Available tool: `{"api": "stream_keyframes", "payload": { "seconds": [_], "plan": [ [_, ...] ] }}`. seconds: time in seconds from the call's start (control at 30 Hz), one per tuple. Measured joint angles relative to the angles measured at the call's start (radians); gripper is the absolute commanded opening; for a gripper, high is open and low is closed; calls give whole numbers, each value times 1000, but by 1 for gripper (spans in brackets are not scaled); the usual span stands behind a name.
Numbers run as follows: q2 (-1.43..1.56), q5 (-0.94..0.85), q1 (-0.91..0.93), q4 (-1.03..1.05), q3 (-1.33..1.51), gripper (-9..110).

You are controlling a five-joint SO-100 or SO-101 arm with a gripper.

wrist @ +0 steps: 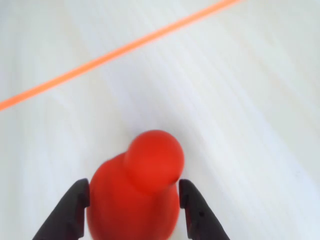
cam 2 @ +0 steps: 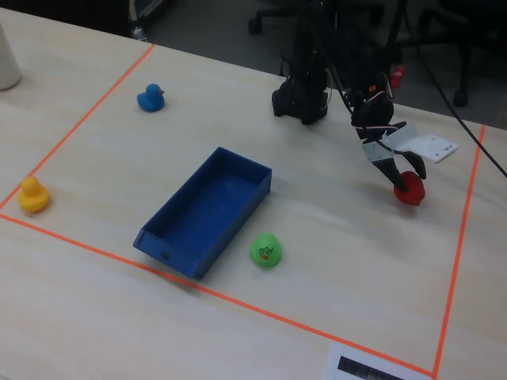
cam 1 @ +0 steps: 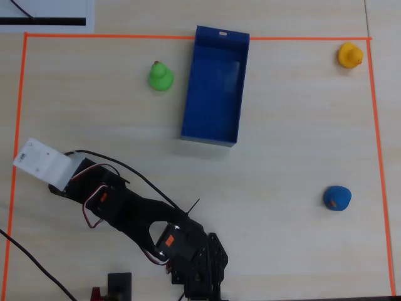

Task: Grasp red duck and put it into box.

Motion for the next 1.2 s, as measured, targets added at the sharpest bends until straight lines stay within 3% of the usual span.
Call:
{"api": "stream_keyframes", "payload": {
  "seconds": [0.37,0.43,0.83,1.0,1.2],
  "plan": [
    [-23,2,44,32,-8,17],
    [-23,2,44,48,-8,1],
    [31,49,63,112,-92,0],
    [140,94,156,324,-210,0],
    [153,146,433,603,-543,0]
  ]
}}
